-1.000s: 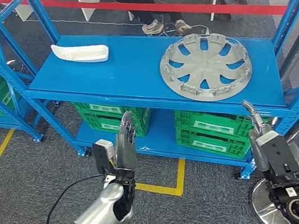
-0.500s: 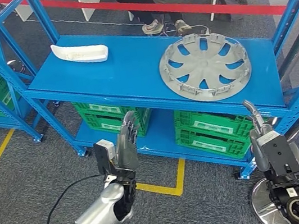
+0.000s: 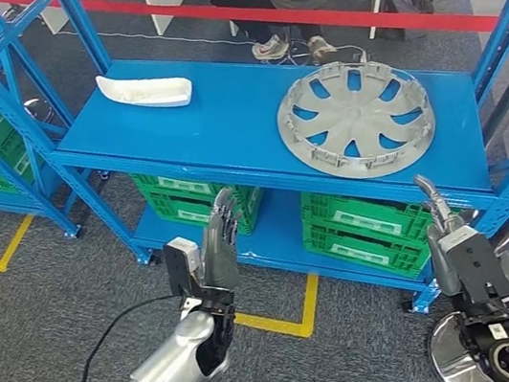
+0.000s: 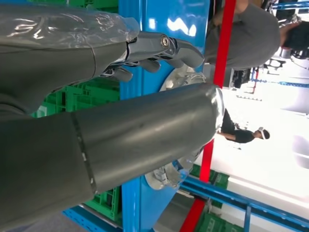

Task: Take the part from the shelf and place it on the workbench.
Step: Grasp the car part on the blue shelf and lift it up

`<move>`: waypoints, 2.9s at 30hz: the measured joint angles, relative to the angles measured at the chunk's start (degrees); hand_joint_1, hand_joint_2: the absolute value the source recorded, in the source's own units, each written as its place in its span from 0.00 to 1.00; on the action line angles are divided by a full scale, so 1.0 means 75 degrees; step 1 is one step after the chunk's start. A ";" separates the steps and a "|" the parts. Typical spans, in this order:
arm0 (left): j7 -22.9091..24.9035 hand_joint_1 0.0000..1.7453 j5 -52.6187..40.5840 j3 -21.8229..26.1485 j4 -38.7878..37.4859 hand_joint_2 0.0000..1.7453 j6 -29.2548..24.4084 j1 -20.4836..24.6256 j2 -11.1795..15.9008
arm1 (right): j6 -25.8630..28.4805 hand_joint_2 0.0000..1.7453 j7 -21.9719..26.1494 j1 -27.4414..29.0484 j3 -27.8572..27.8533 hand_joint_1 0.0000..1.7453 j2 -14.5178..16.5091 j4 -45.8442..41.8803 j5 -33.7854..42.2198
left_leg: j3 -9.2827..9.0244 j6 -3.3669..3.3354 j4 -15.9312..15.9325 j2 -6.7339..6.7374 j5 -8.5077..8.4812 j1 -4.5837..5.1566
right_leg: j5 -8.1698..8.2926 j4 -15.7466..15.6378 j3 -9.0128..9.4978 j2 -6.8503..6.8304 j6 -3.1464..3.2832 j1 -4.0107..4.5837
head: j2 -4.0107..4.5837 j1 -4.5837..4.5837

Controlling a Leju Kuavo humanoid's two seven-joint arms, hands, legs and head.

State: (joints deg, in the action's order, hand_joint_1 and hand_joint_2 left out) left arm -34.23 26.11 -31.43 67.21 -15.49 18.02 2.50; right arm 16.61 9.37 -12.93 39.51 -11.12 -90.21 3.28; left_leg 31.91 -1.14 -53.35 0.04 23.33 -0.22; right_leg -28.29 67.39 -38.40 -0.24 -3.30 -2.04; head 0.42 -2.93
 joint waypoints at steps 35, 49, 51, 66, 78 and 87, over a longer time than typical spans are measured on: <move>-0.0075 0.00 -0.0042 -0.0006 -0.0064 0.00 0.0131 0.0036 -0.0071 | 0.0085 0.00 -0.0090 0.0038 -0.0173 0.00 -0.0001 0.0106 -0.0053 | 0.0034 0.0115 -0.0183 -0.0066 0.0147 0.0084 | 0.0488 -0.1486 0.0735 0.0089 0.0256 0.0160 | 0.0000 0.0028; -0.0105 0.00 0.0030 -0.0006 -0.0079 0.00 0.0045 0.0026 -0.0053 | 0.0044 0.00 -0.0100 0.0028 -0.0193 0.00 -0.0001 0.0114 -0.0062 | 0.0555 0.0257 -0.0251 -0.0032 -0.0299 0.0002 | 0.0247 -0.1623 0.1065 0.0129 0.0358 0.0160 | 0.0000 -0.0125; -0.0109 0.00 0.0035 -0.0006 -0.0078 0.00 0.0040 0.0032 -0.0052 | 0.0054 0.00 -0.0106 0.0026 -0.0198 0.00 -0.0001 0.0114 -0.0068 | 0.0509 0.0184 -0.0187 -0.0041 -0.0244 0.0033 | 0.0201 -0.1659 0.1098 0.0126 0.0271 0.0152 | 0.0000 -0.0099; -0.0051 0.00 -0.0049 -0.0006 -0.0067 0.00 -0.0074 -0.0036 -0.0047 | -0.0047 1.00 -0.0581 -0.0182 -0.0303 0.00 -0.0008 0.0275 -0.0309 | -0.0042 0.0095 -0.0109 -0.0078 0.0181 0.0109 | 0.0639 -0.1634 0.0705 0.0083 0.0398 0.0220 | 0.0000 0.0039; -0.0036 0.00 -0.0104 -0.0006 -0.0033 0.00 -0.0077 -0.0122 0.0037 | -0.0092 1.00 -0.0673 -0.0287 -0.0349 0.00 -0.0010 0.0329 -0.0348 | 0.0665 0.0430 -0.0505 -0.0036 -0.0299 -0.0121 | 0.0305 -0.1770 0.1202 0.0103 0.0356 0.0110 | 0.0000 -0.0129; 0.0003 0.00 -0.0162 -0.0006 0.0003 0.00 -0.0097 -0.0124 0.0045 | -0.0273 1.00 -0.0900 -0.0524 -0.0342 0.00 -0.0055 0.0470 -0.0471 | 0.0483 0.0240 -0.0142 -0.0094 -0.0266 -0.0064 | 0.0193 -0.1844 0.1326 0.0079 0.0419 0.0113 | 0.0000 -0.0033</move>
State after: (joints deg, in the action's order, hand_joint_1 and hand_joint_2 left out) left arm -34.21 24.89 -31.47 67.23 -16.21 17.08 2.84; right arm 14.56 2.62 -16.86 36.94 -11.54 -86.68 -0.26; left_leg 35.54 0.66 -54.42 -0.66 21.34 -0.70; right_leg -26.84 53.57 -28.45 0.35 -0.16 -1.20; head 0.42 -3.17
